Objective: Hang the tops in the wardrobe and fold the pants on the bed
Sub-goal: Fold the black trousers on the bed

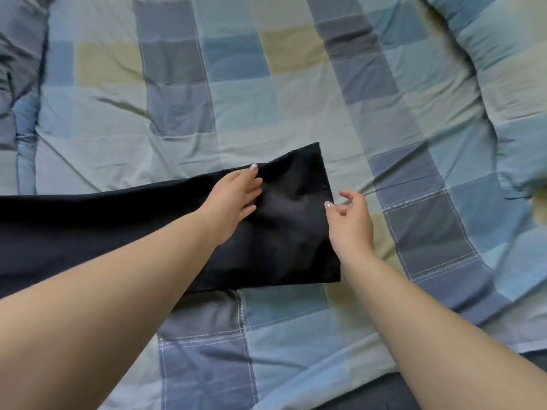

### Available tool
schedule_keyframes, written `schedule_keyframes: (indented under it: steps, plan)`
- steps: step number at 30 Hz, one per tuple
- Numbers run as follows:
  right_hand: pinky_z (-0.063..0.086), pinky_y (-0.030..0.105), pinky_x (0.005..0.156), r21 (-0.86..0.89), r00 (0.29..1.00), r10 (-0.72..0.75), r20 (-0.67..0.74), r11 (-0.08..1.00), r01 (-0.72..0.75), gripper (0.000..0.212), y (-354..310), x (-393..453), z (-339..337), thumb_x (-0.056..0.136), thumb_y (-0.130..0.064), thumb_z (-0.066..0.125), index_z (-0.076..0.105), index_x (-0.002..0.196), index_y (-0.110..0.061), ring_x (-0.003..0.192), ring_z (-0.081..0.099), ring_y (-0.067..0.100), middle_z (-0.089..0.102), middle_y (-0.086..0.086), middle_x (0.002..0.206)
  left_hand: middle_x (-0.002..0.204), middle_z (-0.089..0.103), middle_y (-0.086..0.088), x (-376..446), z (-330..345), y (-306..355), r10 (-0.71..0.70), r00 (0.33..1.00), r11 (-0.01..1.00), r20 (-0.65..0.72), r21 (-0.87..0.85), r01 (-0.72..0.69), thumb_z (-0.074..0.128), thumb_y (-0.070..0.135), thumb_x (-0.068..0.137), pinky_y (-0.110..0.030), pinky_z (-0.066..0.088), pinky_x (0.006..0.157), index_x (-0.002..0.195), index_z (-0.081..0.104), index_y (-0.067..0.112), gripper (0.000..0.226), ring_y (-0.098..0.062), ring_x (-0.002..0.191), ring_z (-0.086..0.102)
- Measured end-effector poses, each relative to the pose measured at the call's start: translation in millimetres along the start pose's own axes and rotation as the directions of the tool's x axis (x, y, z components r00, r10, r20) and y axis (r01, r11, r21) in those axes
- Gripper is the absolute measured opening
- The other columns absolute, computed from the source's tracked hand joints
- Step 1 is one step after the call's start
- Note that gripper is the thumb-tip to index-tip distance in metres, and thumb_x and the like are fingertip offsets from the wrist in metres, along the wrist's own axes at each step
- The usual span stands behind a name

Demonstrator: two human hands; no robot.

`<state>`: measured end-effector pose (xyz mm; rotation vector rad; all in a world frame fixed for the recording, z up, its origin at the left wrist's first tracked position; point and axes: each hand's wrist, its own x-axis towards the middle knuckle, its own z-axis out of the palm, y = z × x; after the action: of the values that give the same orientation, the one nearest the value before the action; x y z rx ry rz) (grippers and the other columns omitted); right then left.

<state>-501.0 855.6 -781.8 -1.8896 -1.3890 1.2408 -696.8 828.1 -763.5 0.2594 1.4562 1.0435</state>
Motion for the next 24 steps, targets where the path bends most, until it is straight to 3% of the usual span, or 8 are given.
schedule_keyframes:
  steps: [3,5,9,12,15,17,21,24]
  plan:
    - [0.040,0.021,0.068,-0.157,0.983,0.112,0.146,0.984,-0.088,0.057,15.1,17.5,2.4,0.093,-0.030,0.058,0.029,0.143,-0.026,0.080,0.054,0.004,0.061,-0.011,0.097,0.112,0.064,0.012,6.6,-6.0,-16.9,0.090,0.991,0.970,-0.098,0.234,-0.065,0.055,0.043,0.092,-0.027,0.041,0.090,0.098,0.058,0.035,0.010,-0.005,0.104,0.059]
    - [0.043,0.027,0.082,-0.222,0.964,0.162,0.210,0.968,-0.115,0.071,33.3,15.0,2.1,0.090,-0.030,0.061,0.021,0.148,-0.027,0.100,0.058,0.017,0.060,0.000,0.118,0.101,0.065,0.014,-0.2,-16.5,-39.8,0.249,0.951,0.855,-0.183,0.502,-0.127,0.058,0.038,0.091,-0.024,0.043,0.084,0.096,0.061,0.034,0.008,-0.005,0.096,0.060]
    - [0.042,0.031,0.097,-0.244,0.964,0.066,0.256,0.970,-0.002,0.072,65.0,-2.6,1.1,0.089,-0.024,0.062,0.021,0.148,-0.031,0.119,0.052,0.015,0.053,-0.001,0.134,0.092,0.061,0.008,-30.2,-51.9,-88.3,0.576,0.809,0.244,0.119,0.919,-0.309,0.071,0.023,0.082,-0.036,0.046,0.078,0.091,0.065,0.024,0.011,-0.017,0.088,0.059]
    - [0.036,0.028,0.104,-0.276,0.952,-0.030,0.304,0.954,0.118,0.069,66.1,-2.9,4.1,0.092,-0.021,0.058,0.021,0.148,-0.036,0.130,0.043,0.013,0.040,-0.005,0.146,0.087,0.061,0.004,-44.7,-75.0,-109.6,0.495,0.814,-0.008,0.304,0.938,-0.345,0.085,0.021,0.066,-0.036,0.046,0.067,0.088,0.067,0.020,0.027,-0.026,0.079,0.061]
    - [0.033,0.020,0.093,-0.361,0.929,-0.081,0.362,0.906,0.220,0.061,48.5,9.8,10.4,0.093,-0.014,0.051,0.030,0.147,-0.034,0.118,0.049,0.014,0.040,-0.005,0.147,0.097,0.063,-0.001,-49.0,-87.9,-121.3,0.394,0.858,-0.116,0.330,0.944,-0.309,0.092,0.023,0.049,-0.037,0.050,0.066,0.097,0.069,0.018,0.054,-0.027,0.082,0.063]
    - [0.029,0.014,0.093,-0.376,0.902,-0.186,0.391,0.862,0.341,0.058,29.0,15.8,11.9,0.093,-0.007,0.046,0.035,0.146,-0.027,0.127,0.044,0.013,0.039,-0.003,0.149,0.103,0.064,-0.004,-47.9,-89.6,-123.5,0.386,0.853,-0.161,0.352,0.936,-0.313,0.094,0.024,0.043,-0.039,0.053,0.069,0.104,0.069,0.016,0.067,-0.029,0.088,0.065]
    - [0.016,-0.005,0.095,-0.296,0.788,-0.474,0.392,0.746,0.596,0.058,-5.2,14.3,8.8,0.090,-0.001,0.046,0.042,0.143,-0.025,0.133,0.035,0.006,0.042,-0.004,0.147,0.102,0.061,-0.004,-45.4,-85.9,-122.8,0.427,0.841,-0.098,0.334,0.941,-0.324,0.092,0.018,0.048,-0.037,0.052,0.068,0.113,0.066,0.014,0.069,-0.029,0.086,0.063]
    - [0.017,-0.005,0.097,-0.266,0.770,-0.510,0.384,0.738,0.621,0.059,-6.5,17.3,3.0,0.090,-0.001,0.048,0.042,0.143,-0.025,0.132,0.035,0.005,0.043,-0.004,0.146,0.100,0.058,-0.003,-45.9,-84.0,-120.9,0.439,0.845,-0.020,0.306,0.943,-0.332,0.084,0.006,0.054,-0.036,0.051,0.068,0.118,0.063,0.015,0.068,-0.029,0.083,0.060]
